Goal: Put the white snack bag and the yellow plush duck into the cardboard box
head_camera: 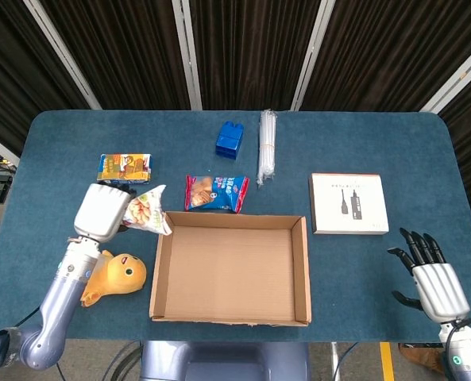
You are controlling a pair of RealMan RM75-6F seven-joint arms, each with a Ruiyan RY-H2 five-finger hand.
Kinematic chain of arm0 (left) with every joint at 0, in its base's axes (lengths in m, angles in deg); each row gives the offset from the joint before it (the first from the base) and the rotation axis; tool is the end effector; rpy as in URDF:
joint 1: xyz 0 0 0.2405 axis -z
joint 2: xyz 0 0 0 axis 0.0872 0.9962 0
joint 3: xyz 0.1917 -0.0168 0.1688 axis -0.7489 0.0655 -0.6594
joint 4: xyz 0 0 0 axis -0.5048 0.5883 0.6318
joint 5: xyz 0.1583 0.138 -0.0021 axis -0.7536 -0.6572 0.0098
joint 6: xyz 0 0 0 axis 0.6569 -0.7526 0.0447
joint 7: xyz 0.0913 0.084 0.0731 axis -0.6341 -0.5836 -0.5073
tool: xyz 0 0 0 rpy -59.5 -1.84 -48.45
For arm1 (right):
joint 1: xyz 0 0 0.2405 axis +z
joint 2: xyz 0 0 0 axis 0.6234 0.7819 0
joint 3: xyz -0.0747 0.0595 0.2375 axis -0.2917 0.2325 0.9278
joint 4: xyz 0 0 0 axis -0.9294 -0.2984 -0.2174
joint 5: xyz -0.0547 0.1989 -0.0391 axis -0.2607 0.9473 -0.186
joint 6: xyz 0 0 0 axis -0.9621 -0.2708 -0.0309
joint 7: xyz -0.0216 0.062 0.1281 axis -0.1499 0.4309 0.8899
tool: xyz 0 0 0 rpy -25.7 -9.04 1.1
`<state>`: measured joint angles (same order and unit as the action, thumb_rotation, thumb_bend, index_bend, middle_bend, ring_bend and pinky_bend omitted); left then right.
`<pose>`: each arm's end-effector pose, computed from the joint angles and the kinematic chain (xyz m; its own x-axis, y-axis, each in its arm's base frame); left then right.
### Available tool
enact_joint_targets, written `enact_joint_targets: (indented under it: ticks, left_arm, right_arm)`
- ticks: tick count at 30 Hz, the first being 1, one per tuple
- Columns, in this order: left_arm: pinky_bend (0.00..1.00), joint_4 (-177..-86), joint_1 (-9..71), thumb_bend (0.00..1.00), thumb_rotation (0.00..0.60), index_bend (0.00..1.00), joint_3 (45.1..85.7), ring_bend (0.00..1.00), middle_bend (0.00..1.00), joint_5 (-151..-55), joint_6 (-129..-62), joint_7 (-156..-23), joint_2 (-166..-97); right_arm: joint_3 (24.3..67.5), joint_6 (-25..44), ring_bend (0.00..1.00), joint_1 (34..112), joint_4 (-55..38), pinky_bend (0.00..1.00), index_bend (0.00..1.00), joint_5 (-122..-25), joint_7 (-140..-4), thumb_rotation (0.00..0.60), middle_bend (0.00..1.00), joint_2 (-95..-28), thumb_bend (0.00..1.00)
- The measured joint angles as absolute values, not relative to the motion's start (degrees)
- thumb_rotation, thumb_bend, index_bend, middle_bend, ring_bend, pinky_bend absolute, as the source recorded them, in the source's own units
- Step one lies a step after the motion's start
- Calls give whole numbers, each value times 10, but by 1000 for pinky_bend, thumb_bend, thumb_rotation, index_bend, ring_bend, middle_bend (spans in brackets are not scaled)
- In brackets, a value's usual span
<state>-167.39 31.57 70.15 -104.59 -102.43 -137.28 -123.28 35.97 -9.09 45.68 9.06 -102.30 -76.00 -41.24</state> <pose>-0.1248 0.3132 0.0825 0.6521 -0.0584 0.7559 0.7131 -0.2913 -0.6377 -0.3007 -0.1827 0.1485 0.4675 -0.0624 0.8818 -0.8791 -0.1380 0.4563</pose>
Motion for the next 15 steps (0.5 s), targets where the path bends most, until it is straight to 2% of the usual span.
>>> enact_joint_targets:
  ticks: [15]
  left_arm:
    - [623,-1648,372,535,600,683,696,650,567,-1033,-983,-1378,-1350]
  right_arm:
    - [366,-116,0,440,110,0,284,-1012,-741,600,10,-383,0]
